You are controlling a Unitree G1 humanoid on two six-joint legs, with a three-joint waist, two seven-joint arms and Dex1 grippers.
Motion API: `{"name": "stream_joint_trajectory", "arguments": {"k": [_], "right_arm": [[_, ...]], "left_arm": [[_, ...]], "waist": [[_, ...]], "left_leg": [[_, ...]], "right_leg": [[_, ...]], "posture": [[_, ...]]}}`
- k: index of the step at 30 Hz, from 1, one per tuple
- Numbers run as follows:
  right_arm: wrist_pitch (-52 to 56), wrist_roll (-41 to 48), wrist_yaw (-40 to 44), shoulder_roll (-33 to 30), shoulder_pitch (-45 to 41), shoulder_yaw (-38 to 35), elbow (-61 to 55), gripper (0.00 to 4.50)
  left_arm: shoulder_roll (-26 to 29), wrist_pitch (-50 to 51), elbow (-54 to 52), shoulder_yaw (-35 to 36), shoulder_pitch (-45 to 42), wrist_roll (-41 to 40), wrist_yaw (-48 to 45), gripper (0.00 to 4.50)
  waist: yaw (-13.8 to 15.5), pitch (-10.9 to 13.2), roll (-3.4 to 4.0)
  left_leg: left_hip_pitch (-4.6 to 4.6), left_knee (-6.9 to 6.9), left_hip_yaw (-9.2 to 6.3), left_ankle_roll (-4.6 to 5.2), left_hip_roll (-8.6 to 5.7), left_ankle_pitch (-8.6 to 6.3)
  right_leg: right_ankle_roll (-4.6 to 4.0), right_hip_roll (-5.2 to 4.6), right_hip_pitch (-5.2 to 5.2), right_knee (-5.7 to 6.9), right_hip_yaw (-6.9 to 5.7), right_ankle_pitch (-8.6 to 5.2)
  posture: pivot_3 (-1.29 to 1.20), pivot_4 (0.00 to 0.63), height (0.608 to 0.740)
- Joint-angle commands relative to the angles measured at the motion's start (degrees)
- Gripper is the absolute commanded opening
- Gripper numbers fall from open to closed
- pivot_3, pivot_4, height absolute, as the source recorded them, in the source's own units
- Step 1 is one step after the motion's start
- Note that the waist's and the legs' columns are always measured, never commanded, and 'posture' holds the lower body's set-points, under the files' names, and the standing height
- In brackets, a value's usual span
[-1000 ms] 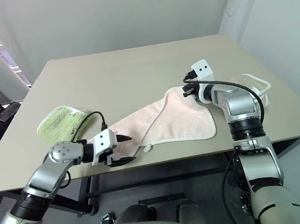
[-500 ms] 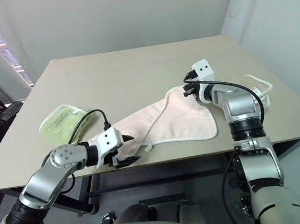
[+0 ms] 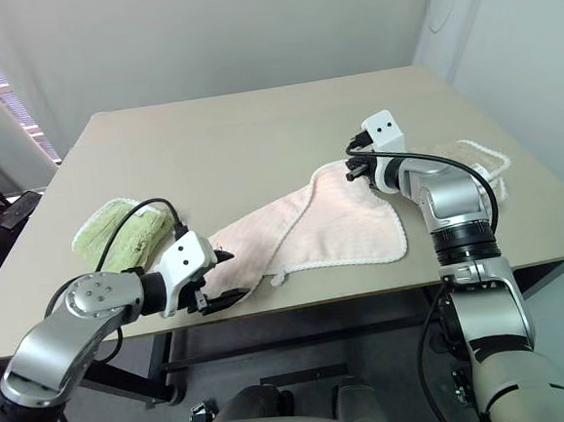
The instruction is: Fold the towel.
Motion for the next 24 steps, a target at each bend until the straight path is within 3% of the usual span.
{"name": "stream_joint_trajectory", "arguments": {"k": [1, 10, 16, 18, 21, 24], "right_arm": [[-1.87, 0.98, 0.17, 0.26, -1.32, -1.41, -2.34, 0.02], [-3.45, 2.27, -0.23, 1.07, -0.73, -2.75, -2.74, 0.02], [-8.8, 1.88, 0.28, 1.34, 1.07, -2.46, -3.79, 0.02], [-10.55, 5.35, 1.06, 2.7, 1.93, -5.41, -5.14, 0.02], [-11.41, 8.48, -0.3, 4.2, 2.33, -9.34, -5.19, 0.02], [-12.29, 8.37, 1.31, 3.69, 2.6, -8.61, -4.99, 0.02]], "left_arm": [[-4.29, -0.29, -2.6, 3.88, -1.04, -3.33, 3.51, 3.75], [-14.11, 6.52, -0.51, 3.35, -7.95, -8.0, 11.92, 3.75], [-13.46, 9.21, 3.03, 3.1, -12.37, -9.48, 12.03, 3.75], [-13.25, 9.54, 4.11, 3.45, -13.38, -9.79, 12.07, 3.75], [-11.74, 8.52, -0.28, 4.67, -7.78, -10.74, 12.01, 3.75], [-10.88, 7.07, -1.92, 5.41, -4.63, -11.16, 11.88, 3.75]], "waist": [[0.09, 0.0, 0.0], [0.04, 0.01, -0.08], [-0.06, 0.01, -0.08], [-0.04, 0.01, -0.08], [-0.34, 0.01, -0.08], [-0.07, 0.03, -0.11]], "left_leg": [[0.0, 0.01, 0.0, 0.0, 0.0, 0.0], [0.01, 0.08, 0.0, 0.0, 0.0, 0.0], [0.02, 0.08, 0.02, -0.01, 0.0, 0.01], [0.02, 0.05, 0.01, -0.01, 0.0, 0.01], [0.02, 0.05, 0.02, -0.02, 0.0, 0.01], [0.03, 0.02, 0.02, -0.01, 0.0, 0.01]], "right_leg": [[0.0, 0.0, 0.01, 0.0, 0.0, 0.0], [0.07, 0.01, 0.07, 0.01, -0.01, 0.04], [0.08, 0.02, 0.06, 0.02, -0.01, 0.05], [0.09, 0.02, 0.04, 0.02, -0.01, 0.05], [0.09, 0.03, 0.03, 0.03, 0.0, 0.05], [0.09, 0.03, 0.03, 0.01, 0.02, 0.05]], "posture": [[0.0, 0.0, 0.737], [0.0, 0.0, 0.737], [0.0, 0.0, 0.737], [0.0, 0.0, 0.737], [0.0, 0.0, 0.737], [0.0, 0.0, 0.737]]}}
